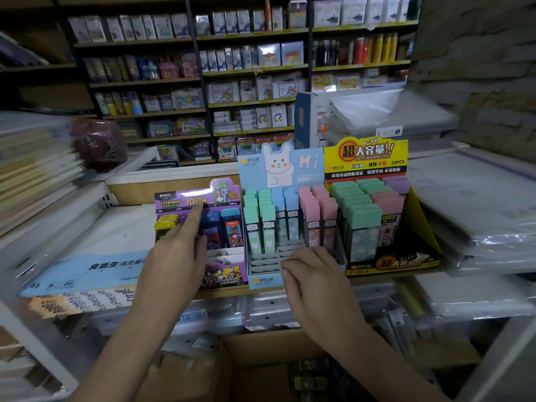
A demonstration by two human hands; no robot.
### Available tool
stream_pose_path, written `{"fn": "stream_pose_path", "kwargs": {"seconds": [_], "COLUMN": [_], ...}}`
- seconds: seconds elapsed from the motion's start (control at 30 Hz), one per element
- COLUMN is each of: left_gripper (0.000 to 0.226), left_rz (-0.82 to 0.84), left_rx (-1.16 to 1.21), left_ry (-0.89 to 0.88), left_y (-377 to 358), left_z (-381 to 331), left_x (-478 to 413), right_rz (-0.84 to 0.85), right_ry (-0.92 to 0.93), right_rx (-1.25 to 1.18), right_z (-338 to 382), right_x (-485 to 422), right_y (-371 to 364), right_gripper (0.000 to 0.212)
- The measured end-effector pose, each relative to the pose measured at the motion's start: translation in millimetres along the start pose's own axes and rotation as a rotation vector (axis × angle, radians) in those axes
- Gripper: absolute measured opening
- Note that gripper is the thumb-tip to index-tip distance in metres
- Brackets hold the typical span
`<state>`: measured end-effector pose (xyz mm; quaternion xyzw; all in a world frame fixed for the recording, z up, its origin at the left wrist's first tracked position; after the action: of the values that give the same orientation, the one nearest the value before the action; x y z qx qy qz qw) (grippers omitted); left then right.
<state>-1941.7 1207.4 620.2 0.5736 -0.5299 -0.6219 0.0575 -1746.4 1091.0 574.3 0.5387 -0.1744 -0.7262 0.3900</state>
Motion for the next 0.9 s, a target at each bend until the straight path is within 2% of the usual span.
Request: {"fn": "stream_pose_path", "kwargs": {"seconds": [0.1, 0.17, 0.27, 0.37, 0.53, 0.67, 0.77, 0.9], "left_gripper": [0.047, 0.037, 0.027, 0.018, 0.029, 0.027, 0.030, 0.027], "left_rz": [-0.070, -0.158, -0.261, -0.238, 0.045, 0.248, 0.419, 0.665], "left_rx": [-0.033, -0.044, 0.059, 0.219, 0.492, 0.530, 0.596, 0.560], "left_ry": [-0.009, -0.042, -0.069, -0.072, 0.122, 0.288, 0.408, 0.488], "left_y": [9, 16, 24, 20, -25, -71, -100, -134], "left_z": [-4, -9, -22, -40, -71, -91, -101, -104], "left_x": [6, 11, 28, 53, 109, 153, 184, 212], "right_rz": [0.042, 0.011, -0.099, -0.090, 0.000, 0.104, 0.152, 0.291], "right_ry": [-0.008, -0.021, -0.029, -0.102, -0.270, -0.477, -0.611, -0.768], "right_rx": [-0.045, -0.106, -0.214, -0.344, -0.385, -0.312, -0.350, -0.372], "right_z": [0, 0, 1, -3, -31, -72, -99, -124], "right_x": [-2, 0, 14, 37, 84, 125, 153, 182], "right_y": [4, 12, 31, 46, 54, 44, 36, 20], "right_gripper": [0.023, 0.020, 0.018, 0.021, 0.015, 0.013, 0.011, 0.015]}}
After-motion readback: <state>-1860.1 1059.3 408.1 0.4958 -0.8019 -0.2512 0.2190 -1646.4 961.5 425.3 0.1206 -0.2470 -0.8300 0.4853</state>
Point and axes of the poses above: each hand's wrist, its own x-axis away from the middle knuckle, its own y-axis out of the back of the hand, z = x × y, the point moved 2 cm from there along -x, towards the middle knuckle, and after that the axes turned 5 degrees about -x, right-handed, at the moved point
